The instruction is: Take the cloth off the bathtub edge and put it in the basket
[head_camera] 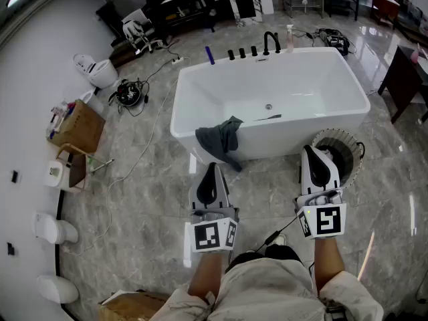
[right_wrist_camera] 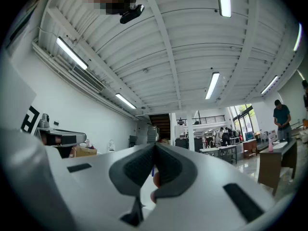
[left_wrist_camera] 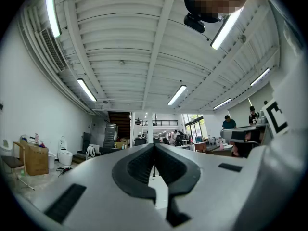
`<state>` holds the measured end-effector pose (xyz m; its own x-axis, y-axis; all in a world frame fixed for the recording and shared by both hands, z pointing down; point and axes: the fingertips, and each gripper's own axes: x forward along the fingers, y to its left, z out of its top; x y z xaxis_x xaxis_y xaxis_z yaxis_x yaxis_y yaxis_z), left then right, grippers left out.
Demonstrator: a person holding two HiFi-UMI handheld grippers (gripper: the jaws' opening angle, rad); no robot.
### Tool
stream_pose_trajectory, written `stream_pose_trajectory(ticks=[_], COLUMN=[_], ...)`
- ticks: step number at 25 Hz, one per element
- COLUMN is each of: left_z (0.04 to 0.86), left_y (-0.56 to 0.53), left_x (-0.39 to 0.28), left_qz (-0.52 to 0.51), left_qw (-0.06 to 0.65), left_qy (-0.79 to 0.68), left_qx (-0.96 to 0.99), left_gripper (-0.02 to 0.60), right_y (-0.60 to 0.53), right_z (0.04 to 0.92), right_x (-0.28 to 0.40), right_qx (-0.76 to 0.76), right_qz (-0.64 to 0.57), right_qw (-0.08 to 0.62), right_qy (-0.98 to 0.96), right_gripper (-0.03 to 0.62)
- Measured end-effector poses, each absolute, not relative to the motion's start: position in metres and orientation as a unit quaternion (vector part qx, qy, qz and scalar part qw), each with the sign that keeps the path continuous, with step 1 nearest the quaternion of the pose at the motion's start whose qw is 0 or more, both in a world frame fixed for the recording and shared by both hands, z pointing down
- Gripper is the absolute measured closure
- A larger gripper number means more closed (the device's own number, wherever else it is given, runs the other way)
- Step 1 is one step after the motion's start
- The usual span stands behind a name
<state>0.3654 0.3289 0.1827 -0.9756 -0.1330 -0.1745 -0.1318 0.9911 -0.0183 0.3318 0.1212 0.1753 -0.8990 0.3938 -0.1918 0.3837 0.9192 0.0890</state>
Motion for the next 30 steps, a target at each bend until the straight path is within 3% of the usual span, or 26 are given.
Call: stream_pose_trajectory(ticks=[15, 30], left_z=[0.174, 0.182], left_y=[0.44, 0.513], left_x=[0.473, 0.508], left_qz=[-0.02, -0.007], left_qw=[0.107, 0.099], left_qy=[0.993, 0.994], left_qx=[-0.054, -0.044], left_gripper=[0.578, 0.578], right_y=[0.239, 0.315], right_z=[0.176, 0.171], right_x=[0.428, 0.455], right_qx=[0.213, 0.228], right_qz=[0.058, 0.049], right_qw=[0.087, 0.085], right_qy=[0.971, 0.969], right_gripper=[0.605, 0.605])
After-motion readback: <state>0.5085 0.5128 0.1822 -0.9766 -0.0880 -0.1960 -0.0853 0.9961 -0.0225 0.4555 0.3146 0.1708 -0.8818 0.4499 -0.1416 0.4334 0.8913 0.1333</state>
